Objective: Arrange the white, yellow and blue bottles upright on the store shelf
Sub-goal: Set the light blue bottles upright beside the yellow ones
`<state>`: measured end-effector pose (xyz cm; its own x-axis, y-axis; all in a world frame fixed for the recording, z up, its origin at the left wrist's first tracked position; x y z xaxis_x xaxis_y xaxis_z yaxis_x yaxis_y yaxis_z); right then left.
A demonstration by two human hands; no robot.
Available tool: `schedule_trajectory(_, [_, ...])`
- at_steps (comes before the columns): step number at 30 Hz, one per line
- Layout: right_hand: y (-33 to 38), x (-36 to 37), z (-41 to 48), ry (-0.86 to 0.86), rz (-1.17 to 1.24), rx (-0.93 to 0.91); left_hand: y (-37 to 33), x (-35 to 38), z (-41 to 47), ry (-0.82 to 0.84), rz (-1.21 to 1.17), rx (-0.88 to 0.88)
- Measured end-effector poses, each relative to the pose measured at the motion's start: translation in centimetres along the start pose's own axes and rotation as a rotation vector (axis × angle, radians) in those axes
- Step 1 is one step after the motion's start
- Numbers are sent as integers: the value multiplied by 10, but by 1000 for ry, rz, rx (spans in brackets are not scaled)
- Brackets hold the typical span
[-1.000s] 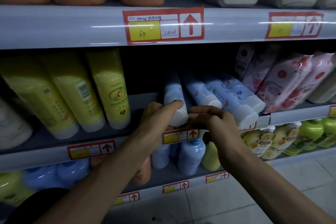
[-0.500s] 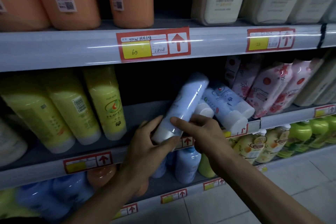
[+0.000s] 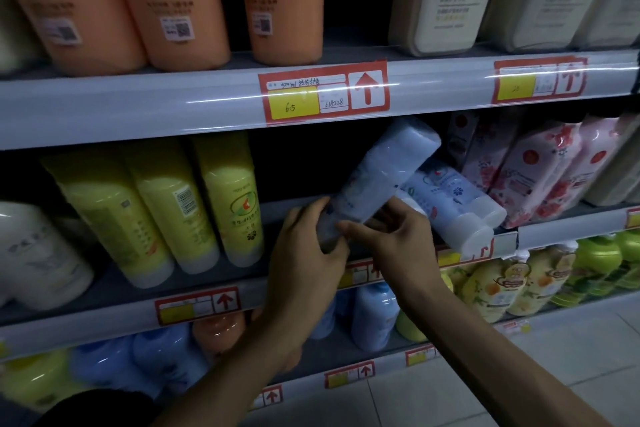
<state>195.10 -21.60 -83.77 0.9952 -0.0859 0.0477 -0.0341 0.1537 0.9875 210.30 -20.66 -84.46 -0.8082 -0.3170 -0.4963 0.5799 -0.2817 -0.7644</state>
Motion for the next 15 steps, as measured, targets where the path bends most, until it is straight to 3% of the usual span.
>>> schedule_trajectory(4, [-6,4,20,-88,-135,-55,13,9,15,46,-106,-116])
schedule_trajectory(8, [-15,17,40,-128,-195,-36,29,18,28,9,-382,-293])
schedule_trajectory(15, [-34,36,64,-174,-171,10,43,21,40,-67,-504,-370])
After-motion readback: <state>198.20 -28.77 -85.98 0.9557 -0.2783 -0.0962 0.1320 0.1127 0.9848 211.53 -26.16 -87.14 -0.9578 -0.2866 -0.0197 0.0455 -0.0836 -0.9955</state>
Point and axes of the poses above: each hand's wrist, its own z-axis towards the middle knuckle, its own x-axis out of the palm, y = z × x, the point moved 6 cm from there along z, towards the middle knuckle, and after that the axes turned 3 degrees about x, right-handed, at the moved point
